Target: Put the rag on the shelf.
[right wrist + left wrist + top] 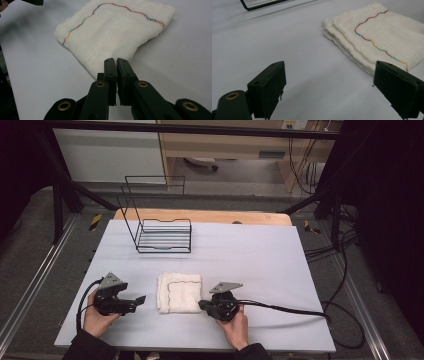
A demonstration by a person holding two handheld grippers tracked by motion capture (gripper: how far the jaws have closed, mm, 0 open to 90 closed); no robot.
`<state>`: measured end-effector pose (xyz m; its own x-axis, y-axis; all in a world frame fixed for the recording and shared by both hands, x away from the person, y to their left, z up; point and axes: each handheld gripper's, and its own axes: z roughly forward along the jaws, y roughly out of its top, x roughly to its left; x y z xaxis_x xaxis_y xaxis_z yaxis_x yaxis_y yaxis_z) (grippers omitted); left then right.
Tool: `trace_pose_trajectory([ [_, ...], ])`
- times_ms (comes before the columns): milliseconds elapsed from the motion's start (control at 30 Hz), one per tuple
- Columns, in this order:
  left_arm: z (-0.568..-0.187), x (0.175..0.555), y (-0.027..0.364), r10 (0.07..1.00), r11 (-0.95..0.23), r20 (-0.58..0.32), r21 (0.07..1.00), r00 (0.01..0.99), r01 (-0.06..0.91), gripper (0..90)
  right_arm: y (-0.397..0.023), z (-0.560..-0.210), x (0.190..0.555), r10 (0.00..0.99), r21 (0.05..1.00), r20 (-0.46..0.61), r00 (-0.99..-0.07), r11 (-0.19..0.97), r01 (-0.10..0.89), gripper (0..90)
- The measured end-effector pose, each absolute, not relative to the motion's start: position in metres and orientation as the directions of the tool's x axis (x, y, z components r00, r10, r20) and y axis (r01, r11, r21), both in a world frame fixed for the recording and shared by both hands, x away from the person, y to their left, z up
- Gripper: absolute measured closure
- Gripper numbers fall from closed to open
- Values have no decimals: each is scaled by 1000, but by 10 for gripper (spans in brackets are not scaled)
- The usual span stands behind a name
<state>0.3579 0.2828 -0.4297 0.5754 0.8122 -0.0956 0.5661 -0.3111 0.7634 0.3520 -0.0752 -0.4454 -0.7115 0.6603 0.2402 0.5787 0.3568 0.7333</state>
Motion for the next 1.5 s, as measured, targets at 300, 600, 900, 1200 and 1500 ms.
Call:
trace_pose_trajectory([
  [300, -428, 356, 279, 802, -318, -99, 764, 589, 562, 110, -94, -434, 366, 691, 725, 164, -704, 400, 561, 871],
  [600, -428, 356, 272, 793, -327, -102, 761, 601, 560, 110, -114, -437, 391, 728, 723, 112, -677, 408, 558, 867],
  [900, -429, 356, 270, 790, -329, -105, 759, 604, 562, 110, -115, -440, 420, 767, 736, 99, -634, 372, 566, 868],
  [1200, -426, 358, 265, 785, -330, -109, 760, 610, 560, 110, -117, -439, 423, 772, 757, 102, -627, 349, 553, 737],
  [1500, -409, 382, 235, 780, -316, -120, 771, 614, 553, 137, -130, -428, 413, 782, 782, 135, -608, 292, 550, 302],
])
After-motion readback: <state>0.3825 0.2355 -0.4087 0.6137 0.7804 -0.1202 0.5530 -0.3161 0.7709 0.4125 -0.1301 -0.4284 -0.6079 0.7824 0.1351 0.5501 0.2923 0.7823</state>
